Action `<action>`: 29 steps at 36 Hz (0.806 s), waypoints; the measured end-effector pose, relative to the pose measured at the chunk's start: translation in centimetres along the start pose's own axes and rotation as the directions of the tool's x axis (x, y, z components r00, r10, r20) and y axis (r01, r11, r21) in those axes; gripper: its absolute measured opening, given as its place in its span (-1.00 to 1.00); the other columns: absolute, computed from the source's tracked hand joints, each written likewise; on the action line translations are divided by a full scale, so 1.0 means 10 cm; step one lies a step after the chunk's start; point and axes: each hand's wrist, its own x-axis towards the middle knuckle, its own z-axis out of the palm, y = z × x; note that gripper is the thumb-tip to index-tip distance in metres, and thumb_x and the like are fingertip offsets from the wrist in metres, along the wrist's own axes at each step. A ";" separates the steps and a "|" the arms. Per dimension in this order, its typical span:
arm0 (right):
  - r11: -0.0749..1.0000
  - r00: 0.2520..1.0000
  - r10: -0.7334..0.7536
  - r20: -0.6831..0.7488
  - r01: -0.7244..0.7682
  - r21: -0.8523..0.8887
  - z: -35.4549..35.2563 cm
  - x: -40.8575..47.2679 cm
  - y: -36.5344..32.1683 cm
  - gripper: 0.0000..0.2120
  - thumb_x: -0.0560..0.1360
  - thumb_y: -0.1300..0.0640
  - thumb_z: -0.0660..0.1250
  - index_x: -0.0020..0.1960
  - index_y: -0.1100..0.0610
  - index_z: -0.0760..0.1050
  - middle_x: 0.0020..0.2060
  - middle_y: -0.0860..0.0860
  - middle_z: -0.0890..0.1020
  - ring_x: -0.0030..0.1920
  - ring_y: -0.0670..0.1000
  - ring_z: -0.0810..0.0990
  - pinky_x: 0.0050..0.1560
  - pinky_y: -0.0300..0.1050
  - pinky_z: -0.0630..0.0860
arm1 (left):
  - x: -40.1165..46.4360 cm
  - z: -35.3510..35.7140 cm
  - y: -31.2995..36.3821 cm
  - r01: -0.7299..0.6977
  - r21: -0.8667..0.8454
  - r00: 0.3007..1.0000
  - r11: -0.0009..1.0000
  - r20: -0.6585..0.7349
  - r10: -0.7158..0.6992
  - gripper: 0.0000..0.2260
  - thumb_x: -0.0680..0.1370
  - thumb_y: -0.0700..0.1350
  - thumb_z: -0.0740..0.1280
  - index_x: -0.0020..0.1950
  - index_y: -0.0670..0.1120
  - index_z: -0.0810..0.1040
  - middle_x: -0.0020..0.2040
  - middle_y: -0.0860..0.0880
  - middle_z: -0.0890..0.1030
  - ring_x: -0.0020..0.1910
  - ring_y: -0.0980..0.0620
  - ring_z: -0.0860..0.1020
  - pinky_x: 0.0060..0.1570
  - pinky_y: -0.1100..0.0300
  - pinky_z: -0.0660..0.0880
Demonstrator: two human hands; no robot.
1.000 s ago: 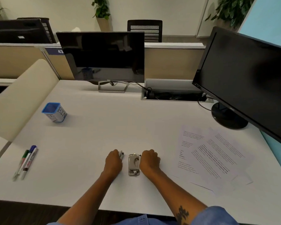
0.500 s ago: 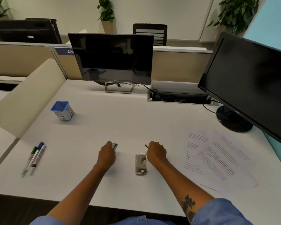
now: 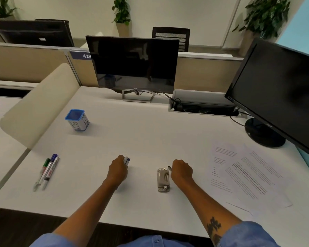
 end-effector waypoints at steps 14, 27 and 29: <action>1.000 1.000 -0.024 -0.011 0.024 0.011 -0.15 0.02 -0.14 -0.75 0.60 0.32 0.33 0.27 0.20 0.54 0.25 0.15 0.60 0.25 0.19 0.64 0.18 -0.01 0.54 | 0.13 -0.18 -0.10 0.018 -0.024 1.000 1.000 -0.017 -0.018 -0.86 0.65 -0.19 0.34 0.16 -0.22 0.52 0.05 -0.21 0.65 0.01 -0.22 0.63 0.00 0.04 0.51; 0.959 0.991 -0.114 -0.068 0.128 0.254 -0.58 0.21 -0.97 -0.77 0.59 0.32 0.30 0.24 0.22 0.47 0.15 0.17 0.65 0.11 0.22 0.67 -0.06 -0.04 0.48 | 0.51 -0.95 -0.53 0.102 -0.029 0.988 0.994 -0.116 -0.104 -0.83 0.57 -0.23 0.42 0.12 -0.23 0.55 0.05 -0.23 0.65 -0.03 -0.18 0.58 0.01 0.00 0.49; 0.932 0.996 -0.084 -0.028 0.088 0.352 -0.57 0.23 -1.16 -0.79 0.61 0.25 0.32 0.23 0.20 0.49 0.15 0.15 0.65 0.12 0.22 0.67 -0.07 -0.05 0.47 | 0.57 -1.09 -0.67 0.120 -0.017 0.984 0.993 -0.133 -0.122 -0.82 0.55 -0.25 0.44 0.12 -0.23 0.55 0.05 -0.23 0.65 -0.03 -0.18 0.57 0.01 -0.01 0.47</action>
